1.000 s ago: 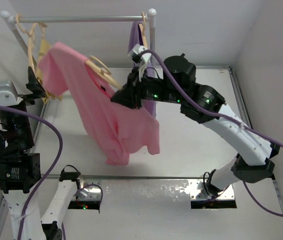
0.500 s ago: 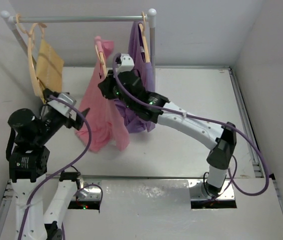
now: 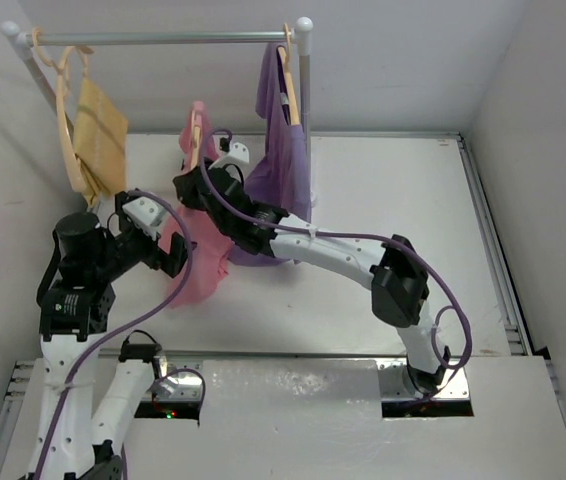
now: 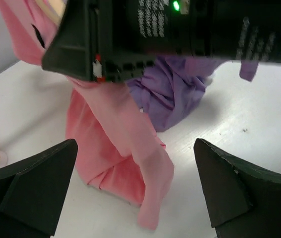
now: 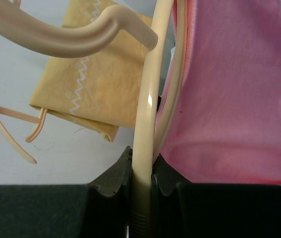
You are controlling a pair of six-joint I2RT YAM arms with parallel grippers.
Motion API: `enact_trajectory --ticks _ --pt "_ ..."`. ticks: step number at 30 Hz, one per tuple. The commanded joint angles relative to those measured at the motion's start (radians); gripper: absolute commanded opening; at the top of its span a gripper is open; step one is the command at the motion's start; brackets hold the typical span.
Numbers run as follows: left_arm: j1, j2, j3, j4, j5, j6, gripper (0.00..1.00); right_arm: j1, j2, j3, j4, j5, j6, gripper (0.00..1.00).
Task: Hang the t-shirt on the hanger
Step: Place the hanger at the clothesline.
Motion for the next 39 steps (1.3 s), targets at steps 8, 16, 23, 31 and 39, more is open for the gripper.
enact_trajectory --ticks 8,16,23,31,39 --pt "-0.046 0.071 -0.072 0.142 -0.173 0.048 1.00 0.016 -0.005 0.085 0.149 0.007 0.139 0.00" --pt "-0.069 0.077 -0.103 0.277 -0.320 0.114 1.00 0.030 0.024 0.097 0.097 -0.025 0.192 0.00" --pt "-0.081 0.056 -0.109 0.302 -0.297 0.176 0.86 0.030 0.041 0.097 0.055 -0.036 0.229 0.00" --pt "-0.090 0.106 -0.097 0.250 -0.334 0.189 0.05 0.030 0.071 0.137 0.006 -0.106 0.242 0.00" --pt "-0.090 0.056 -0.115 0.231 -0.308 0.071 0.00 0.005 0.022 0.017 0.112 -0.097 0.203 0.00"
